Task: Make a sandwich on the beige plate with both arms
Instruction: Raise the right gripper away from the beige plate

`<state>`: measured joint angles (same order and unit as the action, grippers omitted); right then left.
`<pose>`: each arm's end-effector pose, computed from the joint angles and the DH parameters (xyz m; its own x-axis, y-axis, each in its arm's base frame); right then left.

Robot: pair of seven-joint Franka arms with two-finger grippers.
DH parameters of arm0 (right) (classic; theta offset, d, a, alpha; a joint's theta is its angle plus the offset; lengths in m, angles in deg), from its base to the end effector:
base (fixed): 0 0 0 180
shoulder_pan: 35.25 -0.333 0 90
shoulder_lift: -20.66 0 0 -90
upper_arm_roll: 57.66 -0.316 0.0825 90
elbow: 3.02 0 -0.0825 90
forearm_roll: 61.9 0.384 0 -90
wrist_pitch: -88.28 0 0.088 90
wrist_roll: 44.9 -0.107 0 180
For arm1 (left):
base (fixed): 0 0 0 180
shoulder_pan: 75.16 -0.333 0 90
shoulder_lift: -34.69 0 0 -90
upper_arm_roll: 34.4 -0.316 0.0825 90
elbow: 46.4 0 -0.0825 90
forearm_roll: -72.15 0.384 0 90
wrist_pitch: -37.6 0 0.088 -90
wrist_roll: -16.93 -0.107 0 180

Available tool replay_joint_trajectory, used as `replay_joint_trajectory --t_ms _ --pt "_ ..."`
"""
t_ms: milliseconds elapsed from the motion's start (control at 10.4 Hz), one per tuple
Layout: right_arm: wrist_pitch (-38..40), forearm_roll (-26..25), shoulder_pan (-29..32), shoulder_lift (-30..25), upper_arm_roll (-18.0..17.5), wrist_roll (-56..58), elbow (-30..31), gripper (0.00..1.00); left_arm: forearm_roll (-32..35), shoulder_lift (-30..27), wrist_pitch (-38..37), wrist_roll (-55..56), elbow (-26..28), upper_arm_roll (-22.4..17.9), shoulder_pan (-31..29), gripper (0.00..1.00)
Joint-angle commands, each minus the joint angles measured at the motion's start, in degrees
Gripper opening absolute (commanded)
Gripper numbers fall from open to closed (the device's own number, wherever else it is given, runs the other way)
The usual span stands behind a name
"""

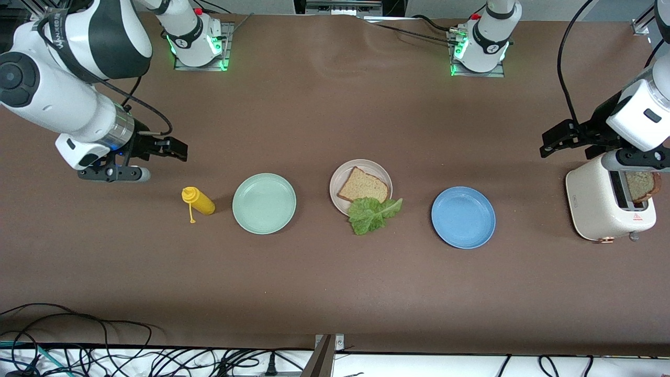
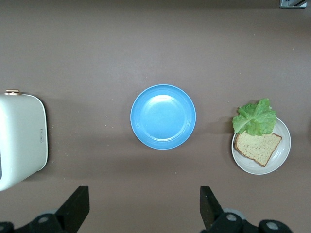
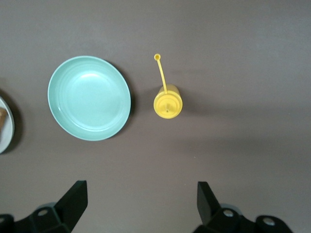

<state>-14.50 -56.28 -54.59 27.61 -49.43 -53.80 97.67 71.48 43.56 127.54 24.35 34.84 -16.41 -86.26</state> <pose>0.5763 0.1250 0.4858 0.9954 0.0161 -0.0949 0.0102 -0.9980 -0.0622 0.5973 -0.0580 0.6112 0.9999 0.0127 -0.0032 0.0129 -0.9982 0.0594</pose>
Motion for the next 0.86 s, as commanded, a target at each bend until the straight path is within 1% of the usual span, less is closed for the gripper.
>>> replay_joint_trajectory --t_ms 0,288,479,767 --pt "-3.9 -0.08 2.64 -4.05 -1.02 7.89 6.51 1.0 2.43 0.09 -0.11 -0.75 -0.73 0.46 0.37 1.0" --pt "-9.34 -0.08 5.19 -5.38 -1.02 17.3 12.23 1.0 2.6 0.09 -0.11 -0.83 -0.73 0.46 0.37 1.0" --pt "-16.44 0.0 5.63 -6.69 -1.1 24.6 17.67 1.0 2.69 0.26 -0.02 -0.83 -0.82 0.46 0.72 1.0" --pt "-24.8 0.18 6.51 -7.05 -1.02 37.6 22.51 1.0 2.69 0.27 -0.02 -0.92 -0.82 0.29 1.07 1.0"
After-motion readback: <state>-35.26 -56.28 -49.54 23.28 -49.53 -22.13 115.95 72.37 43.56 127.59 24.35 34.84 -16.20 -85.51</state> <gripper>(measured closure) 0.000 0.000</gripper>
